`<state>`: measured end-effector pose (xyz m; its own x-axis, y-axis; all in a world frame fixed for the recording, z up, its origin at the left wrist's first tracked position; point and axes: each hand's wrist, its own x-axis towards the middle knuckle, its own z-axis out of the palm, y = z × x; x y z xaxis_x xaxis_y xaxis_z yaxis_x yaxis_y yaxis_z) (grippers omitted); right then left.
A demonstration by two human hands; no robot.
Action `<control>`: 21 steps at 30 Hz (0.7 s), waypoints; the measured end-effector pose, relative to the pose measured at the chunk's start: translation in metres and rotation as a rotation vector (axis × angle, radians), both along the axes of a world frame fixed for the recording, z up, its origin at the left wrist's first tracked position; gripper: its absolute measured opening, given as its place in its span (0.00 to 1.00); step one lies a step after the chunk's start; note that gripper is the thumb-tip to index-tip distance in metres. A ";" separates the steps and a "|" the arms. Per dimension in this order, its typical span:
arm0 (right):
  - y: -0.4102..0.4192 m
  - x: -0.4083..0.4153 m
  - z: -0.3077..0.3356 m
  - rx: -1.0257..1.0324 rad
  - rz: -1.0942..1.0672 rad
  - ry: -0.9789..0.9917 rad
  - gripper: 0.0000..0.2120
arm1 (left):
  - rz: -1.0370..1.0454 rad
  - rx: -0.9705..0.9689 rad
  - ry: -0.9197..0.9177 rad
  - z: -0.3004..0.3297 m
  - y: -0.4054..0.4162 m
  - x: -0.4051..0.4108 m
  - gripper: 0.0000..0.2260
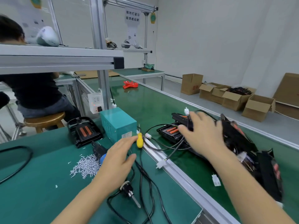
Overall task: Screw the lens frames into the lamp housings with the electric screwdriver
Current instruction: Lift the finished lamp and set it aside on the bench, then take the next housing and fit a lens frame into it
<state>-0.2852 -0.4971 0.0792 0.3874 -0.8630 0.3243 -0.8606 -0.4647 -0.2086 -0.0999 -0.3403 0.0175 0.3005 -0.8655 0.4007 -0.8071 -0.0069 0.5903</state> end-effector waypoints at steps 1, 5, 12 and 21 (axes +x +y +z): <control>0.012 0.014 -0.004 0.012 0.075 0.008 0.30 | 0.019 0.007 0.003 -0.003 0.011 0.006 0.22; 0.064 0.067 -0.025 0.069 0.346 0.034 0.26 | 0.117 0.028 0.055 -0.017 0.054 0.030 0.20; 0.153 0.154 -0.069 0.174 0.738 0.076 0.25 | 0.312 0.067 0.092 -0.033 0.121 0.062 0.21; 0.222 0.213 -0.111 0.202 0.969 0.258 0.29 | 0.594 0.130 0.113 -0.058 0.200 0.100 0.22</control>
